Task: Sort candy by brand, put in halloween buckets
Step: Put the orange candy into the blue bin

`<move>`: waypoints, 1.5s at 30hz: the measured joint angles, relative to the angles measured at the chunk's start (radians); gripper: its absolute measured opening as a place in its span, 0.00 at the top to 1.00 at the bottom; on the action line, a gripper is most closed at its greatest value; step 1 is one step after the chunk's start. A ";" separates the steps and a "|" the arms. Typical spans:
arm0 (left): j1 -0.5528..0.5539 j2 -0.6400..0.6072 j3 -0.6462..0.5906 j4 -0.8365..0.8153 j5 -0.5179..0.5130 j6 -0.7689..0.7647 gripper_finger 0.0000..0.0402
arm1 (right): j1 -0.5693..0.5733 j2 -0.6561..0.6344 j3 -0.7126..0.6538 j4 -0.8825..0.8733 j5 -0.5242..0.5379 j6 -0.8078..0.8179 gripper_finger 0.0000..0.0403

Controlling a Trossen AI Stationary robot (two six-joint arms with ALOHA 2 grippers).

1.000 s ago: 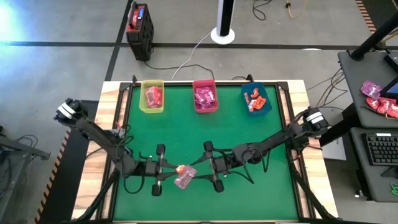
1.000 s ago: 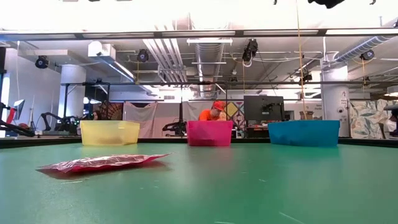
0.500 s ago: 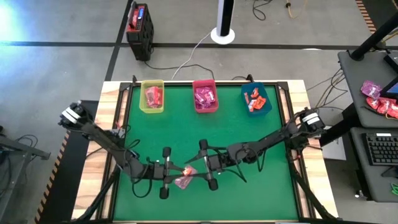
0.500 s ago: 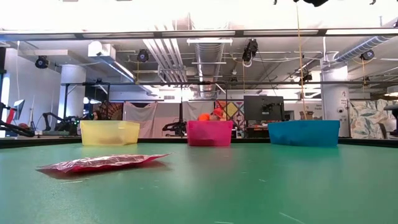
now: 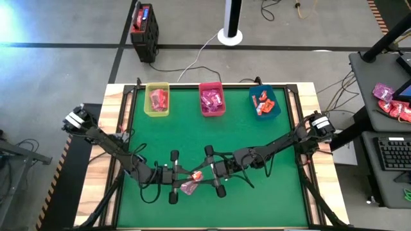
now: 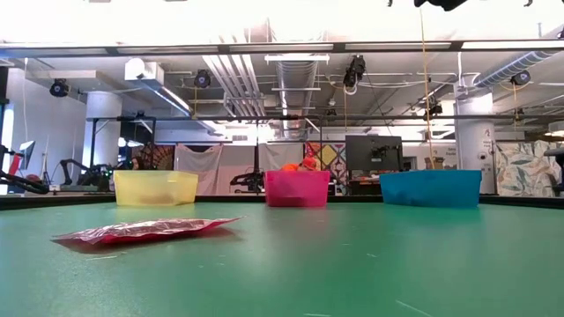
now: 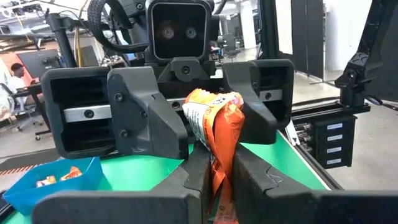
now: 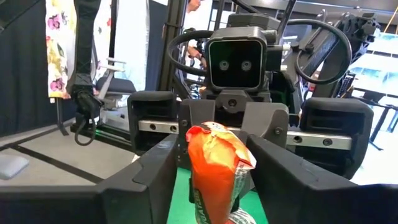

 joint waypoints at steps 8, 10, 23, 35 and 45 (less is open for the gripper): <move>0.000 0.000 0.000 -0.003 -0.022 -0.021 0.92 | -0.001 0.000 0.000 0.000 0.004 -0.003 0.72; 0.000 0.000 0.000 -0.003 -0.026 -0.028 0.89 | -0.002 0.000 0.000 0.001 0.004 -0.007 0.76; 0.000 -0.004 0.000 -0.051 -0.036 -0.045 0.50 | -0.010 -0.009 0.000 -0.037 0.044 -0.005 0.84; -0.002 -0.095 0.000 -0.388 -0.376 -0.242 0.41 | -0.097 -0.144 -0.002 -0.517 0.339 0.048 0.86; -0.001 -0.104 0.000 -0.475 -0.452 -0.333 0.41 | -0.347 -0.201 -0.001 -1.245 0.991 0.365 0.86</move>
